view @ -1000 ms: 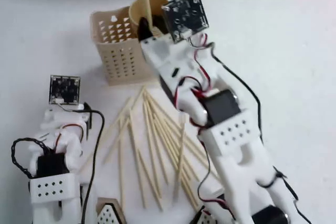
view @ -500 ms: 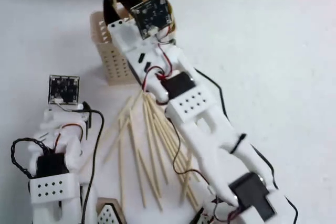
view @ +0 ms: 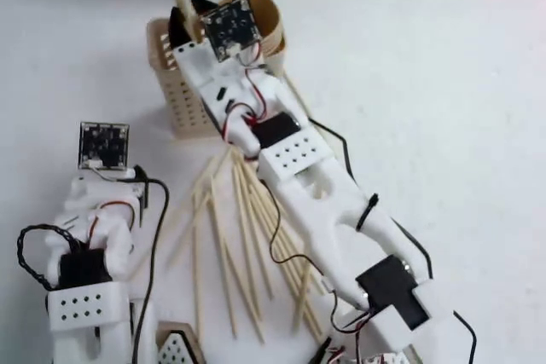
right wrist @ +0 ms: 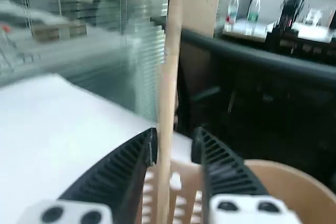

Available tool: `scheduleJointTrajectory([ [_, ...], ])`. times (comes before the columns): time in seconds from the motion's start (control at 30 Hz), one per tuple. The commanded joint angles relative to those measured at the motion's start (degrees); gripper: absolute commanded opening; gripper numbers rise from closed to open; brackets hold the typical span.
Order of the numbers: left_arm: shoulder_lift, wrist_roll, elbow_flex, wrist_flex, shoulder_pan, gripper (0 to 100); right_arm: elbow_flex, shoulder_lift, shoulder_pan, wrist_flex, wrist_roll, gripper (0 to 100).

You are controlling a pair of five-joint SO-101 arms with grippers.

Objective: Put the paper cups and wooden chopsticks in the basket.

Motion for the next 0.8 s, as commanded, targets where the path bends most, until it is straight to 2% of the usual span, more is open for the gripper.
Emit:
scheduleJointTrajectory([
  [0.0,-1.0,0.4,-0.4,-1.5,-0.3,14,-5.0,-8.7,-0.4,11.8,0.0,12.4],
  [0.4,-1.0,0.4,-0.7,-1.3,0.0,15,-5.1,-31.2,-0.1,54.9,0.1,10.9],
  [0.63,-1.0,0.5,-0.7,-1.2,-0.1,15,-5.0,-35.4,0.4,72.9,0.1,10.9],
  [0.77,-1.0,0.6,-0.4,-1.4,-0.3,15,-2.2,-34.4,3.5,78.8,0.1,11.1],
])
